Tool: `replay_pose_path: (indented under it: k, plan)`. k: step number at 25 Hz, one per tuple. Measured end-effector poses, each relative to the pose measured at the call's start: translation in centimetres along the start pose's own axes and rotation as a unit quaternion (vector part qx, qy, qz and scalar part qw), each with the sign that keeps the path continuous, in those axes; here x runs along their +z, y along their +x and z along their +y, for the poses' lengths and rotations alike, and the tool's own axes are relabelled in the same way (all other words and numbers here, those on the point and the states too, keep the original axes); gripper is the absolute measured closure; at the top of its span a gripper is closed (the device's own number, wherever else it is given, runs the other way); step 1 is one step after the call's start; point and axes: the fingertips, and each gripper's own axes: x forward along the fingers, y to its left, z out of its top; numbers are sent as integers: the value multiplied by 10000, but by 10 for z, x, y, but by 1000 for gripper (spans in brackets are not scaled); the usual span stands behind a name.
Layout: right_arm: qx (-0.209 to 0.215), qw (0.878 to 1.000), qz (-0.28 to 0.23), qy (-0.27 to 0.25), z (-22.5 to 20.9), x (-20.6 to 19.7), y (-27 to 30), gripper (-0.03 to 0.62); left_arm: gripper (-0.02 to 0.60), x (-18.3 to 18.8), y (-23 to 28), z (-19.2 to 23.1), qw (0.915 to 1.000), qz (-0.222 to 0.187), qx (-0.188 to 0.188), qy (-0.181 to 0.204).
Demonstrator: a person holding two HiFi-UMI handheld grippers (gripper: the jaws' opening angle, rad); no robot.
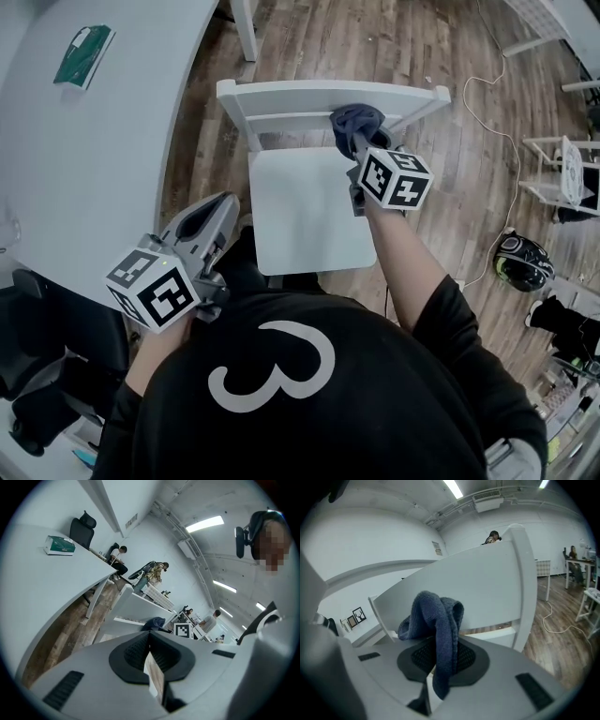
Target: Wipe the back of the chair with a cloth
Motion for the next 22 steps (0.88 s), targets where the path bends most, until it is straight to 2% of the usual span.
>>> replay_pose_path:
  k: [6, 14, 18, 22]
  plan:
    - [-406, 9991, 19, 87, -46, 4, -16, 542, 568, 5, 11, -14, 9998, 67, -113, 135]
    - [-830, 9965, 70, -54, -92, 8, -31, 542, 568, 5, 17, -18, 9997, 66, -160, 173]
    - [-920, 9953, 88, -289, -99, 9, -35, 542, 568, 3, 18, -21, 9997, 97, -156, 165]
    - [-919, 9955, 25, -213, -96, 9, -36, 542, 568, 1, 18, -20, 9997, 98, -149, 154]
